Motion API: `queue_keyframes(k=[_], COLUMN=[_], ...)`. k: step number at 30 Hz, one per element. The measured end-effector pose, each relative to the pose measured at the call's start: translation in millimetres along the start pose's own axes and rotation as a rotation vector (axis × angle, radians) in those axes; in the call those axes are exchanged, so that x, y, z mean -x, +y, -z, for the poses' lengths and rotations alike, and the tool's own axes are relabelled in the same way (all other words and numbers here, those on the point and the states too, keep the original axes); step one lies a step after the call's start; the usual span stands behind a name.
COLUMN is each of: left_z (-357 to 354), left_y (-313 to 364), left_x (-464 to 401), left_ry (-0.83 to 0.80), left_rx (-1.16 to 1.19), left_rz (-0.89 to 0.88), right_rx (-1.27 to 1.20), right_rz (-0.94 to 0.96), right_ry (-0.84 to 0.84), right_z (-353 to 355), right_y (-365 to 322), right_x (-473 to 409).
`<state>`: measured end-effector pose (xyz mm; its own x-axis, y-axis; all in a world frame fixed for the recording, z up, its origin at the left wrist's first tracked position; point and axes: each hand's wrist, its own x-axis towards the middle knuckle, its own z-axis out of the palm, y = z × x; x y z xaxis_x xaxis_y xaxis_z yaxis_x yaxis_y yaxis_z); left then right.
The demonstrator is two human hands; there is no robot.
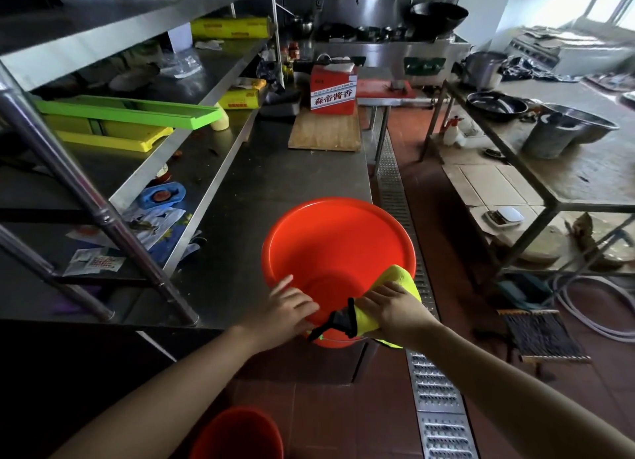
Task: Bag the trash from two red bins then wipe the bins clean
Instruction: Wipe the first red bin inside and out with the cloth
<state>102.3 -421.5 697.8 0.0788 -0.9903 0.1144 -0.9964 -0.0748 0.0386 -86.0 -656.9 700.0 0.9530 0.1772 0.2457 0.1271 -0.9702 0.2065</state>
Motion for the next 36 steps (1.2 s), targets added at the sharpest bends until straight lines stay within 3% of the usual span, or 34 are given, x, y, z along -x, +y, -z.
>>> queue_keyframes(k=[4, 8, 13, 17, 22, 25, 31, 36], left_z=[-6.9, -3.8, 17.0, 13.6, -0.3, 2.6, 15.4, -1.9], left_y=[37.8, 22.9, -33.0, -13.0, 24.6, 7.2, -62.4, -30.7], left_x=[-14.6, -8.0, 5.7, -6.3, -18.8, -10.5, 13.1, -3.5], left_ry=[0.069, 0.117, -0.086, -0.144, -0.006, 0.082, -0.050, -0.099], left_rx=[0.037, 0.065, -0.064, -0.086, 0.063, 0.010, -0.135, -0.093], left_rz=[0.013, 0.000, 0.115, 0.057, 0.062, 0.010, 0.058, 0.031], right_rx=[-0.001, -0.032, -0.012, -0.011, 0.010, -0.028, 0.015, 0.056], right_rz=[-0.014, 0.010, 0.022, 0.010, 0.042, 0.065, 0.092, 0.152], right_ry=[0.015, 0.057, 0.109, 0.092, 0.118, 0.140, 0.129, 0.125], right_z=[-3.8, -3.2, -3.7, -2.9, 0.4, 5.4, 6.1, -5.2], right_y=[-6.2, 13.8, 20.7, 12.9, 12.7, 22.7, 31.9, 27.6], right_x=[1.8, 18.7, 15.5, 6.6, 10.9, 16.1, 11.9, 10.0])
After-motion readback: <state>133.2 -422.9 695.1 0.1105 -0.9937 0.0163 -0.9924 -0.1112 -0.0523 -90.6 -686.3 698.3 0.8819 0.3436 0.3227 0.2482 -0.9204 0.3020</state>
